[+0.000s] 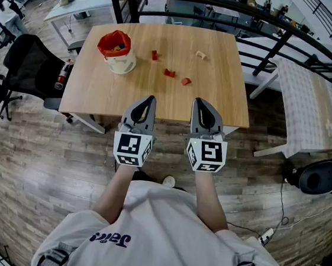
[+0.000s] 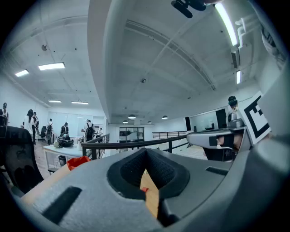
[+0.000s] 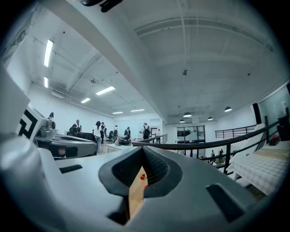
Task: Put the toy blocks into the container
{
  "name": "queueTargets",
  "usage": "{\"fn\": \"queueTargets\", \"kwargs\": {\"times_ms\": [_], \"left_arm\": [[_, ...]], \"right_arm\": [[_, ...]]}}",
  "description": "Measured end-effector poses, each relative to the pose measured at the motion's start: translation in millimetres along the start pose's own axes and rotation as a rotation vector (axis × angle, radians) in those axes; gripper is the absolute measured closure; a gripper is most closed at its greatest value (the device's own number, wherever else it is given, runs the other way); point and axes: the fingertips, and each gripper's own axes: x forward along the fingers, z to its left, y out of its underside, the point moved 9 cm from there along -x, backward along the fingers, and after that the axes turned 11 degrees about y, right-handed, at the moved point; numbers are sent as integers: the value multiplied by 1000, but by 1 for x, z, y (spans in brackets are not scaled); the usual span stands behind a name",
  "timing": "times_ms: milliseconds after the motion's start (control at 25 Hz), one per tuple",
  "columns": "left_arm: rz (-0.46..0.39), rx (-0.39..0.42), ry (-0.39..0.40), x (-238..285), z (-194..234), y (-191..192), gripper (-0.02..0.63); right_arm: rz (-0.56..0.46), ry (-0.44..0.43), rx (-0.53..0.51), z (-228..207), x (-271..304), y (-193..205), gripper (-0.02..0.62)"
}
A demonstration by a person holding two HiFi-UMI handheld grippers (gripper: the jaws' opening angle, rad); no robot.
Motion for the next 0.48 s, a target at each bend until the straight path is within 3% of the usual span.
{"fn": "queueTargets", "kwargs": {"times_ms": [200,400,480], "left_arm": [[-1,-35,-38,0,-9,2,595],[-6,-69,-27,8,3,8,595],[-9,-81,-12,15,15,14,595]], "right_arm": [[29,-21,10,-10,3,9,581],[105,-140,71,2,25,23,581],[114,-147,68,9,36,29,581]]}}
